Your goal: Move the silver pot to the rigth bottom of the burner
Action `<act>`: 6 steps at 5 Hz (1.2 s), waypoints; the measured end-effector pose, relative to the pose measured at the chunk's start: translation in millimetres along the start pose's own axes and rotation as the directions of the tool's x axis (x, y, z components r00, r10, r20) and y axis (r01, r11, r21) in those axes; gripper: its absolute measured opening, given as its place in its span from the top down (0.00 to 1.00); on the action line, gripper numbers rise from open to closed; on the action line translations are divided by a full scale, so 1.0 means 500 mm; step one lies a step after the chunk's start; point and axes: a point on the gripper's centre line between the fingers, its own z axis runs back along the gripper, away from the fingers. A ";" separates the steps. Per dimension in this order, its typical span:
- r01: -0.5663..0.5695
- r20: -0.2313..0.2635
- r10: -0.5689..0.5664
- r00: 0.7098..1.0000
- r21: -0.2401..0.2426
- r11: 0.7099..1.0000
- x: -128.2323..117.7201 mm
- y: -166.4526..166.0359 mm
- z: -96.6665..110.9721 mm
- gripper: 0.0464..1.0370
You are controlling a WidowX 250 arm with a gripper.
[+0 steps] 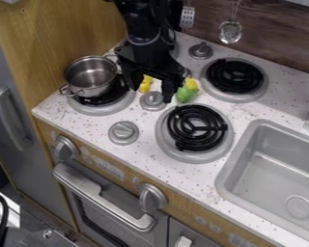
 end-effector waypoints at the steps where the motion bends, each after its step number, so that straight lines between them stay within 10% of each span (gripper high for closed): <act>1: 0.001 -0.027 -0.001 1.000 -0.004 1.000 -0.012 -0.003 -0.013 0.05; 4: -0.058 0.037 0.055 0.998 0.074 0.996 0.094 0.116 -0.037 0.05; 6: -0.119 -0.078 0.132 0.988 0.153 0.981 0.085 0.221 -0.131 0.05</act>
